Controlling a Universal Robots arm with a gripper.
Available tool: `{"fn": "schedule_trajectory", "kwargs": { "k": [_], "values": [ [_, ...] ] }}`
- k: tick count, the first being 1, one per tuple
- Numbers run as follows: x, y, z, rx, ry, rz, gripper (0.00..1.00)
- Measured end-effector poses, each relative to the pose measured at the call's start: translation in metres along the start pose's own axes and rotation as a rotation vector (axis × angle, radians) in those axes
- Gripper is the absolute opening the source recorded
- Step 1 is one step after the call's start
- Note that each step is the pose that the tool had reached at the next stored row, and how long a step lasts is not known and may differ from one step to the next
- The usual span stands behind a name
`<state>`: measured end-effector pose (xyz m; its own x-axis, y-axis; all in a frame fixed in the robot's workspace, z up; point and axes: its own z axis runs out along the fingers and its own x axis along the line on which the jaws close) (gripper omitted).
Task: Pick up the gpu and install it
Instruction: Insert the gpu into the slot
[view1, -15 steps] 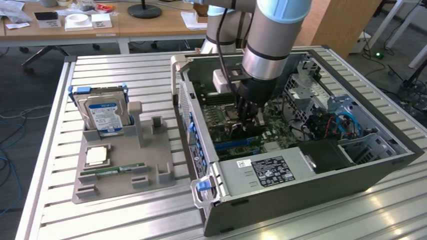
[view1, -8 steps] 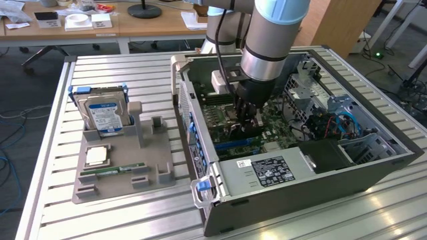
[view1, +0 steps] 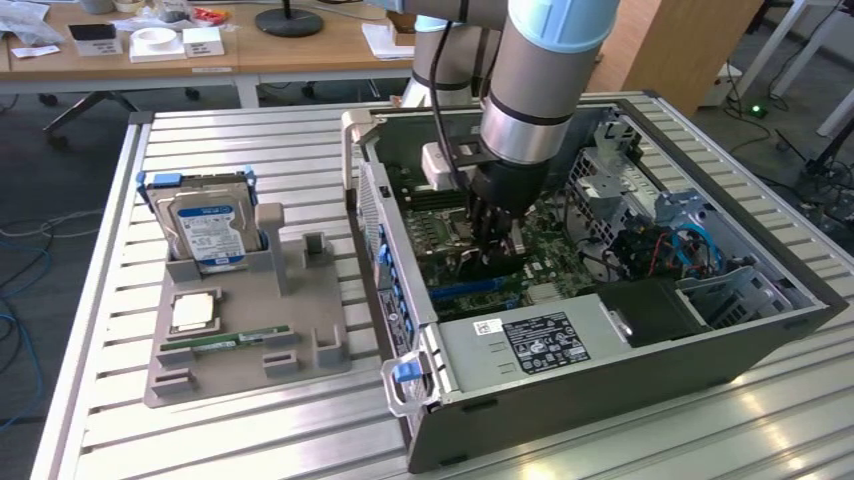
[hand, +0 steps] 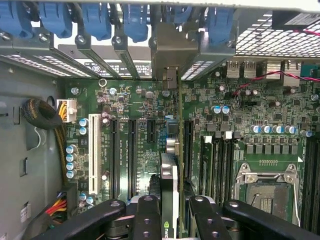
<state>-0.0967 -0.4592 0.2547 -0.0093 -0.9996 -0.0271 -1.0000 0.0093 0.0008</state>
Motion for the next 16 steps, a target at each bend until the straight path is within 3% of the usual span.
{"fn": "schedule_trajectory", "kwargs": {
  "k": [16],
  "values": [
    [0.0002, 0.002, 0.0052, 0.0011, 0.0, 0.0, 0.27]
  ]
}}
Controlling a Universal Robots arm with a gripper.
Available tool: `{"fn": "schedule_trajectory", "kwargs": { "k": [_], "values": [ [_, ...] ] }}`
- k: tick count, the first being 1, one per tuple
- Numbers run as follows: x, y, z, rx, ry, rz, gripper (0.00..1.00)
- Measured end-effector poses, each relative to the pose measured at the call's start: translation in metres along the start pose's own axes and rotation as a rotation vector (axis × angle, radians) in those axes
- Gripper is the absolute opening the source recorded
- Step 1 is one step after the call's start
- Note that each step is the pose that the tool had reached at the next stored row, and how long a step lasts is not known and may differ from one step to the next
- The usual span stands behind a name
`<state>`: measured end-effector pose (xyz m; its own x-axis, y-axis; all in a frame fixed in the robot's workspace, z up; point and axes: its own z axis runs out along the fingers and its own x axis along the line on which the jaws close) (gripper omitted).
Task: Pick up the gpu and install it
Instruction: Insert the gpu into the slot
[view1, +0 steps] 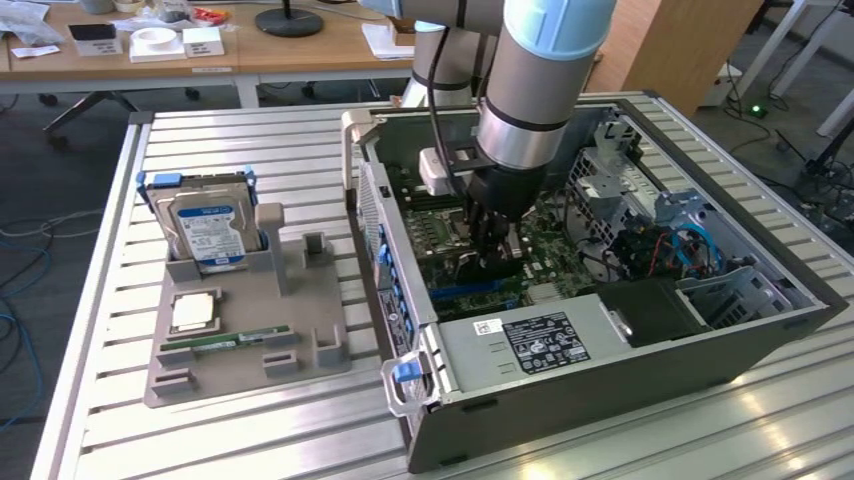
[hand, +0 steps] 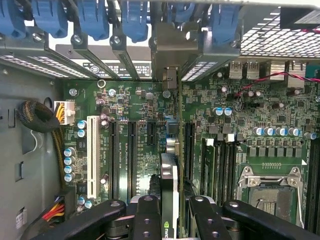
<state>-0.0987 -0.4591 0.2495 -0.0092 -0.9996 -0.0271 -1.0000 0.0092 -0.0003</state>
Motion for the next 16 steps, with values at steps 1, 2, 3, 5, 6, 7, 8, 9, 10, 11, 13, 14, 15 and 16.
{"fn": "schedule_trajectory", "kwargs": {
  "k": [1, 2, 3, 5, 6, 7, 8, 9, 10, 11, 13, 14, 15, 16],
  "values": [
    [0.0, 0.0, 0.0, -0.0001, 0.0, 0.0, 0.27],
    [0.0, 0.0, 0.0, -0.0001, -0.0001, 0.0, 0.27],
    [0.0, 0.0, 0.0003, 0.0, -0.0002, 0.0, 0.27],
    [0.0, 0.0001, 0.0013, -0.0001, -0.0001, 0.0, 0.27],
    [0.0001, 0.0002, 0.0015, -0.0003, 0.0001, 0.0, 0.27],
    [0.0001, 0.0002, 0.0015, -0.0003, 0.0001, 0.0, 0.27],
    [0.0001, 0.0002, 0.0015, -0.0002, 0.0002, 0.0, 0.27],
    [0.0001, 0.0002, 0.0016, -0.0002, 0.0001, 0.0, 0.27],
    [0.0001, 0.0001, 0.0017, -0.0002, 0.0, 0.0, 0.27],
    [0.0, 0.0002, 0.0017, -0.0001, 0.0, 0.0, 0.27],
    [0.0, 0.0002, 0.0017, -0.0001, -0.0001, 0.0, 0.27],
    [0.0, 0.0002, 0.0017, 0.0, -0.0001, 0.0, 0.27],
    [0.0, 0.0002, 0.0017, 0.0, -0.0001, 0.0, 0.27],
    [0.0001, 0.0002, 0.0018, 0.0, -0.0002, 0.001, 0.27]
  ]
}}
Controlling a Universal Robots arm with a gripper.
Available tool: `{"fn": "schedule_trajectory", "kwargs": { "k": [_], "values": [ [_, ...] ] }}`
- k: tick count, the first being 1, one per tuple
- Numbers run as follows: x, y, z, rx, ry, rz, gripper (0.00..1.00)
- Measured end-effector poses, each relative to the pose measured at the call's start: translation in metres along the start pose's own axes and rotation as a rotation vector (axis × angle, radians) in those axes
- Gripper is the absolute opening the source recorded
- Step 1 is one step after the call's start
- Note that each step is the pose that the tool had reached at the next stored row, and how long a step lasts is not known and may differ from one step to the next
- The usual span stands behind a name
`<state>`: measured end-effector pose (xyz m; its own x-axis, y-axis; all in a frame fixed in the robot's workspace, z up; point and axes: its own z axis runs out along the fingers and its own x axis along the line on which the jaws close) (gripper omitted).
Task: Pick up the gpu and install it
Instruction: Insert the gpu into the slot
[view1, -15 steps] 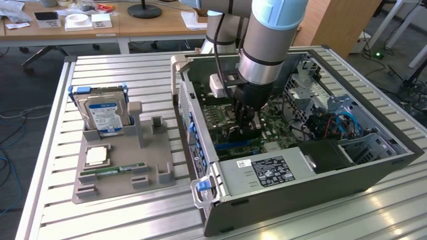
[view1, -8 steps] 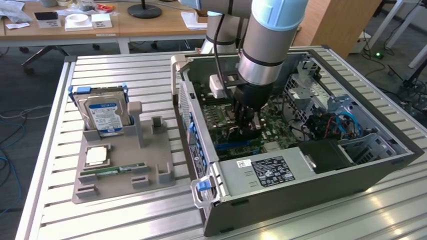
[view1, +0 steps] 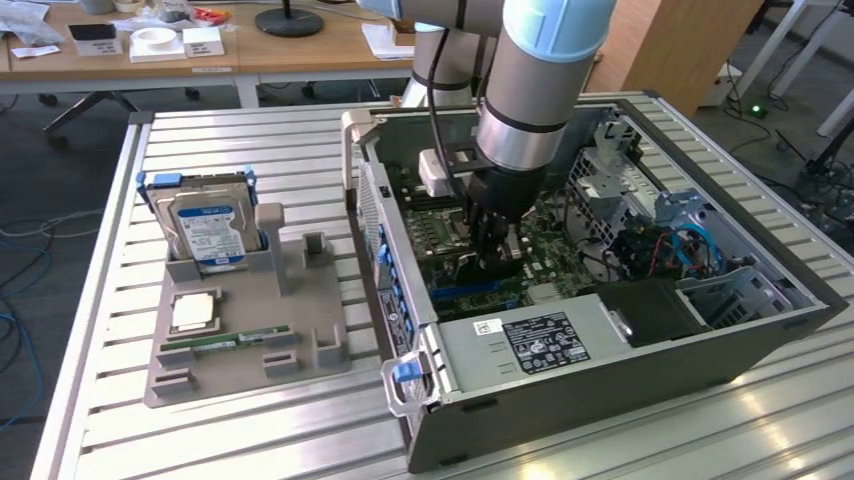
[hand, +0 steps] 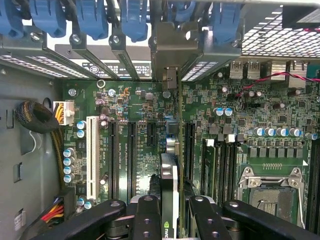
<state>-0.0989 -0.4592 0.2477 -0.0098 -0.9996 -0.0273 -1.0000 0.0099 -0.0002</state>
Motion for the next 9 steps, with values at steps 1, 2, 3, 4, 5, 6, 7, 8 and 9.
{"fn": "schedule_trajectory", "kwargs": {
  "k": [1, 2, 3, 4, 5, 6, 7, 8, 9],
  "values": [
    [0.0001, 0.0, 0.0, 0.0, 0.0, 0.001, 0.27],
    [0.0002, 0.0001, 0.0, 0.0, 0.0, 0.001, 0.27],
    [0.0003, 0.0001, 0.0, 0.0001, 0.0, 0.002, 0.27],
    [0.0003, 0.0, -0.0001, -0.0001, 0.0001, 0.002, 0.27],
    [0.0004, 0.0, 0.0, 0.0, 0.0001, 0.002, 0.27],
    [0.0004, 0.0, 0.0, 0.0, 0.0001, 0.002, 0.27],
    [0.0004, 0.0, 0.0, 0.0, 0.0001, 0.002, 0.27],
    [0.0004, 0.0, 0.0, 0.0001, 0.0, 0.002, 0.27],
    [0.0005, 0.0, 0.0001, 0.0, 0.0003, 0.002, 0.27]
  ]
}}
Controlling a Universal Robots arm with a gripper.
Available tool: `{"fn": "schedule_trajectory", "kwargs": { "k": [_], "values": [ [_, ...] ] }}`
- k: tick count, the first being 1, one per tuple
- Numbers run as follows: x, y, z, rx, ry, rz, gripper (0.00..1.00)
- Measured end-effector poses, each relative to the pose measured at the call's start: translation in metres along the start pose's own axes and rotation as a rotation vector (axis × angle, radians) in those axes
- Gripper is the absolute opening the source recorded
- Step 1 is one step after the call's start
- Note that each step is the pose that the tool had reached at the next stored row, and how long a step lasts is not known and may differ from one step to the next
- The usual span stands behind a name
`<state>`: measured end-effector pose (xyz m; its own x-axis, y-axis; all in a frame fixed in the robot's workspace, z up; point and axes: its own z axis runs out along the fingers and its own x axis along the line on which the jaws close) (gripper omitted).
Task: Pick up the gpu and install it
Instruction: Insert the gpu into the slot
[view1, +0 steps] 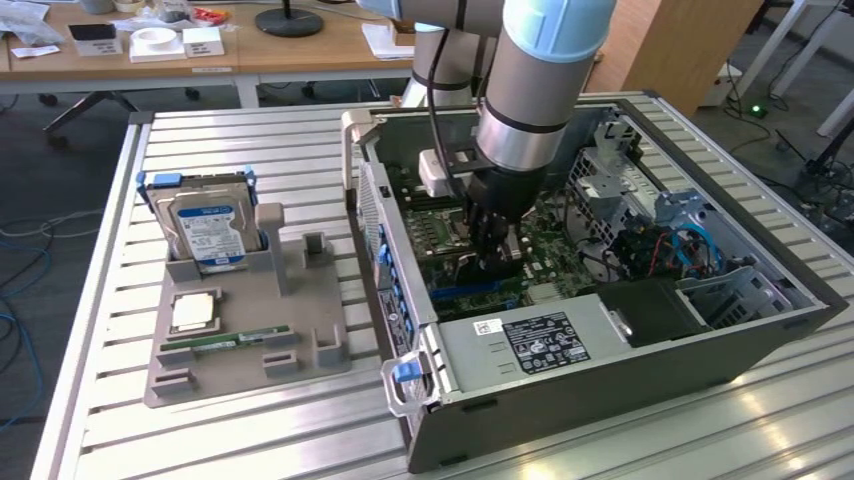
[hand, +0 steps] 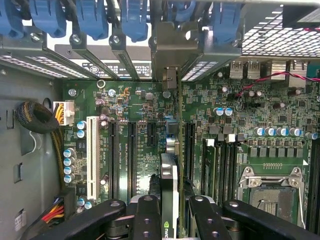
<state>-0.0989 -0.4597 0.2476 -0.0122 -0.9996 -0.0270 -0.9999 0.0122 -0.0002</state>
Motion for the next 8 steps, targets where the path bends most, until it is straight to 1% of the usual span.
{"fn": "schedule_trajectory", "kwargs": {
  "k": [8],
  "values": [
    [0.0, 0.0001, 0.0014, 0.0, -0.0002, 0.0, 0.27]
  ]
}}
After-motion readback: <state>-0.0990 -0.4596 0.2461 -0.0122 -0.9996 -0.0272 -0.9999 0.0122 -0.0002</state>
